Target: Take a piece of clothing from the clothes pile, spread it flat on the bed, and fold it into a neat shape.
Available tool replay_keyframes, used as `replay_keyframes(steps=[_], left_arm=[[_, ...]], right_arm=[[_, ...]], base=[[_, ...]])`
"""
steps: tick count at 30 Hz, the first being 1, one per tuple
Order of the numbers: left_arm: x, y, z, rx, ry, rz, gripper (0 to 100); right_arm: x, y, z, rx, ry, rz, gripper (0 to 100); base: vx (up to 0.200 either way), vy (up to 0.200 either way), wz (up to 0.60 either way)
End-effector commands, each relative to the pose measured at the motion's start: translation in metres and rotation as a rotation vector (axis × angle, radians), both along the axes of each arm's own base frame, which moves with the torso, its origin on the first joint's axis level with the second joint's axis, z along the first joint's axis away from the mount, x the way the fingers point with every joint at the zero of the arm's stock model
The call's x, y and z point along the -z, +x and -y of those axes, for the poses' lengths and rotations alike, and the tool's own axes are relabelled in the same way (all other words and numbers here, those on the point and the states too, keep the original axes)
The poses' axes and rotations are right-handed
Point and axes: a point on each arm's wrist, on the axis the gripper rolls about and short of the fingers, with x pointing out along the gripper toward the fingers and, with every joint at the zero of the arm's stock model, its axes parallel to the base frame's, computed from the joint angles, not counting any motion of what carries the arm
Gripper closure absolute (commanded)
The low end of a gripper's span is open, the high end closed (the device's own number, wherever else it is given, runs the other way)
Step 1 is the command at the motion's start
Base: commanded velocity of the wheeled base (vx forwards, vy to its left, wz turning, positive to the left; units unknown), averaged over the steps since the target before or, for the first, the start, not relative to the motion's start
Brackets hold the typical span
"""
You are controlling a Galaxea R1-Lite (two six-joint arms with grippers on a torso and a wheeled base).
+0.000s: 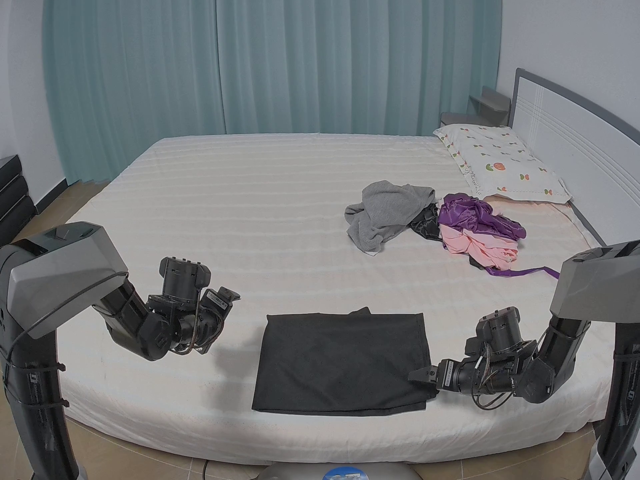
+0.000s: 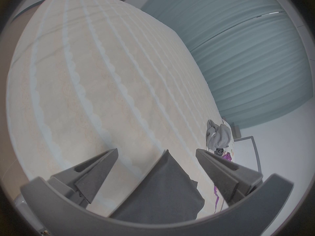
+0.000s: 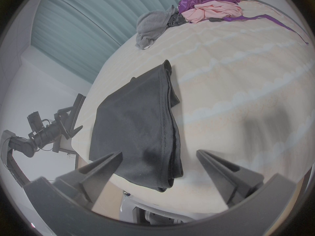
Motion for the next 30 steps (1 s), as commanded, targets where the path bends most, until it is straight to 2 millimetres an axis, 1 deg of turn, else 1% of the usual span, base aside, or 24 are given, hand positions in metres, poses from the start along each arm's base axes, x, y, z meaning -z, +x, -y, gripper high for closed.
replay_keyframes(steps=[1,7,10,17,23,24,27,30], left_arm=[[-0.011,0.0,-0.009,-0.022,-0.008,0.025,0],[-0.01,0.0,-0.009,-0.023,-0.005,0.021,0],[-0.009,-0.001,-0.009,-0.02,-0.004,0.019,0],[-0.007,-0.001,-0.007,-0.013,-0.001,0.015,0],[-0.008,-0.001,-0.005,-0.009,-0.001,0.018,0],[-0.008,-0.001,-0.005,-0.008,0.0,0.018,0],[-0.008,-0.002,-0.006,-0.006,0.002,0.019,0],[-0.006,-0.006,-0.006,0.003,0.015,0.006,0]], right_arm=[[0.008,-0.004,-0.004,-0.001,-0.037,-0.018,100],[0.006,-0.006,-0.003,0.005,-0.057,-0.008,100],[0.006,-0.01,0.0,0.008,-0.061,-0.02,100],[0.001,-0.012,0.002,0.011,-0.054,-0.013,100],[0.002,-0.012,0.002,0.009,-0.053,-0.018,100],[0.001,-0.012,0.002,0.008,-0.051,-0.014,0],[-0.003,-0.014,0.003,0.018,-0.037,-0.009,0],[-0.011,-0.015,0.006,0.037,-0.015,0.003,0]], base=[[0.0,0.0,0.0],[0.0,0.0,0.0],[0.0,0.0,0.0],[0.0,0.0,0.0],[0.0,0.0,0.0],[0.0,0.0,0.0],[0.0,0.0,0.0],[0.0,0.0,0.0]])
